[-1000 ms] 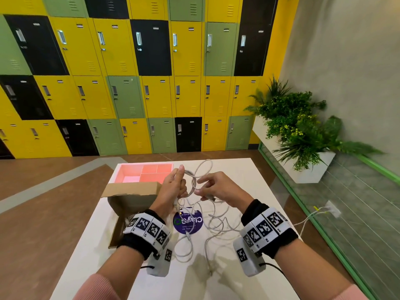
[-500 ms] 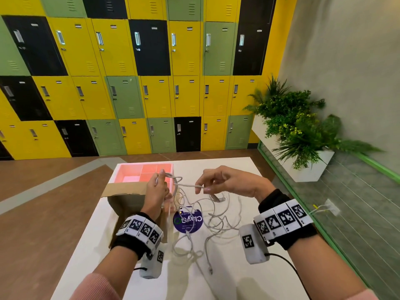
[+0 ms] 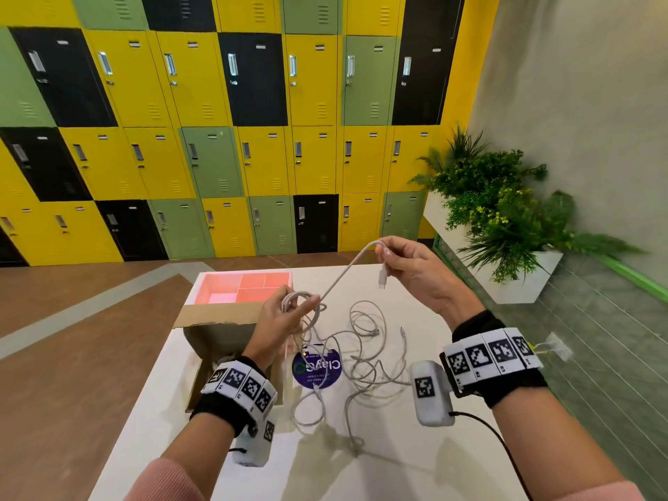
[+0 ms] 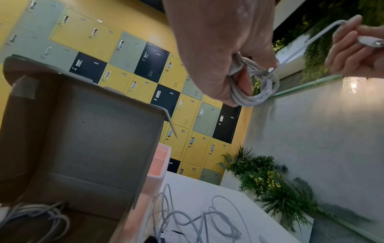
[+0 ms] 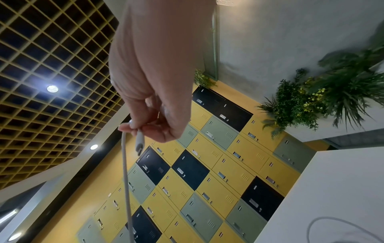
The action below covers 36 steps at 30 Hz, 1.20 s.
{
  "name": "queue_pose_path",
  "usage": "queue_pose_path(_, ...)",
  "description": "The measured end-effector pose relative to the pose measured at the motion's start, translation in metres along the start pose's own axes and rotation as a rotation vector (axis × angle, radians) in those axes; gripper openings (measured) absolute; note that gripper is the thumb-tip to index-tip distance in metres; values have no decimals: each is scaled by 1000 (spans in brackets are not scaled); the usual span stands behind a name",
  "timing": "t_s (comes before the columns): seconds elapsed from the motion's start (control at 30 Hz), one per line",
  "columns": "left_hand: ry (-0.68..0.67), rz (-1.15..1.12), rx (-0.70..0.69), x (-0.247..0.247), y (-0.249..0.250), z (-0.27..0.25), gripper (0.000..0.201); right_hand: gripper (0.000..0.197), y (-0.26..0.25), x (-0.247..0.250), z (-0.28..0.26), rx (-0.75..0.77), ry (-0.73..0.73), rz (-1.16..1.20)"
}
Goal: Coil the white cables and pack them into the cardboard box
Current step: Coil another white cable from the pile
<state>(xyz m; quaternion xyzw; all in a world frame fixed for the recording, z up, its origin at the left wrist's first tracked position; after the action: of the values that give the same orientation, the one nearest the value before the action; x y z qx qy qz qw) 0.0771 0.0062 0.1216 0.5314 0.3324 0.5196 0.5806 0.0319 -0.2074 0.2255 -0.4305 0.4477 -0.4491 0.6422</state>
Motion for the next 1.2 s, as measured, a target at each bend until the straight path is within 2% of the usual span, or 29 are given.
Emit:
queue_pose_path(0.1, 70, 1, 8, 3, 0, 3, 35, 12, -2, -6, -6, 1, -58, 39)
queue_pose_path(0.23, 273, -18, 78, 15, -8, 11, 33, 10, -1, -33, -20, -42, -370, -119)
queue_pose_path(0.3, 346, -18, 105, 15, -6, 11, 31, 10, 1, -42, -24, -80, -482, -196)
queue_pose_path(0.4, 425, -52, 150, 14, -3, 12, 25, 12, 2, -44, -26, -114, -529, -196)
queue_pose_path(0.5, 459, -124, 177, 14, -4, 10, 22, 11, 5, -37, -26, -131, -506, -183)
queue_pose_path(0.67, 486, -212, 268, 17, -6, 7, 22, 9, 10, -10, -22, -141, -317, -59)
queue_pose_path(0.87, 377, -362, 260, 7, 4, 7, 24, 13, 34, 30, -9, -157, 133, 164)
queue_pose_path(1.0, 327, -407, 255, -5, 16, 8, 25, 16, 60, 35, -6, -199, 365, 237)
queue_pose_path(1.1, 310, -459, 248, -12, 23, 8, 24, 16, 78, 25, -8, -248, 468, 286)
queue_pose_path(1.2, 289, -512, 259, -21, 24, 8, 25, 13, 91, 6, -8, -300, 488, 346)
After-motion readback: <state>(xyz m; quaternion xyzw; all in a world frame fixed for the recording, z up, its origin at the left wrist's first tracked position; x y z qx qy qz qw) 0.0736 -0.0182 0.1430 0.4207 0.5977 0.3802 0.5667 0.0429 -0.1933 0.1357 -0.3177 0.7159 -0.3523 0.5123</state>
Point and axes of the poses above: each hand's wrist, its own z-axis towards the middle knuckle, its own x-axis out of the back of the hand, y = z × x, the point moved 6 cm from there along z, towards the middle knuckle, and after that the axes turned 8 degrees about z, right-handed, at the moved point
